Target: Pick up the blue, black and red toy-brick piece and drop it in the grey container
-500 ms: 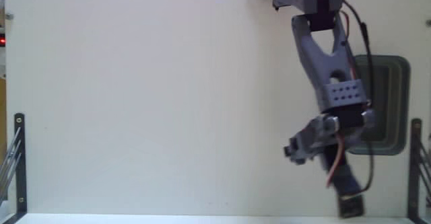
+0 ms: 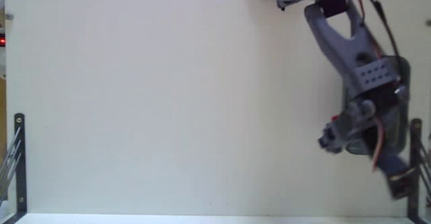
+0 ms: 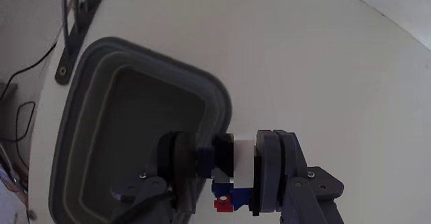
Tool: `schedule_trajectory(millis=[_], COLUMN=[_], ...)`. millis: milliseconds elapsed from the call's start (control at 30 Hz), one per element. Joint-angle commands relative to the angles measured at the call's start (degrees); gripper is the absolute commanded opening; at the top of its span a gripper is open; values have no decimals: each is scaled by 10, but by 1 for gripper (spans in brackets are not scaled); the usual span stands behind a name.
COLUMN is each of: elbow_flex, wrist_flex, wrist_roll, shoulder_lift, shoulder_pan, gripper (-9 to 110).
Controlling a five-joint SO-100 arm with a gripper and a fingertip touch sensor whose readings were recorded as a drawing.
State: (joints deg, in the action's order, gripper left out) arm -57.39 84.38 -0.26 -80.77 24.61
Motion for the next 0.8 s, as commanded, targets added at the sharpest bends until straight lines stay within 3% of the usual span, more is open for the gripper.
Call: schedule_trajectory(millis=[0, 767], elbow_flex=[-16, -85], wrist_flex=[-12, -27], wrist_roll=[3, 3], shoulder_lift=[-69, -123], shoulder_pan=[33, 127], gripper=[47, 47])
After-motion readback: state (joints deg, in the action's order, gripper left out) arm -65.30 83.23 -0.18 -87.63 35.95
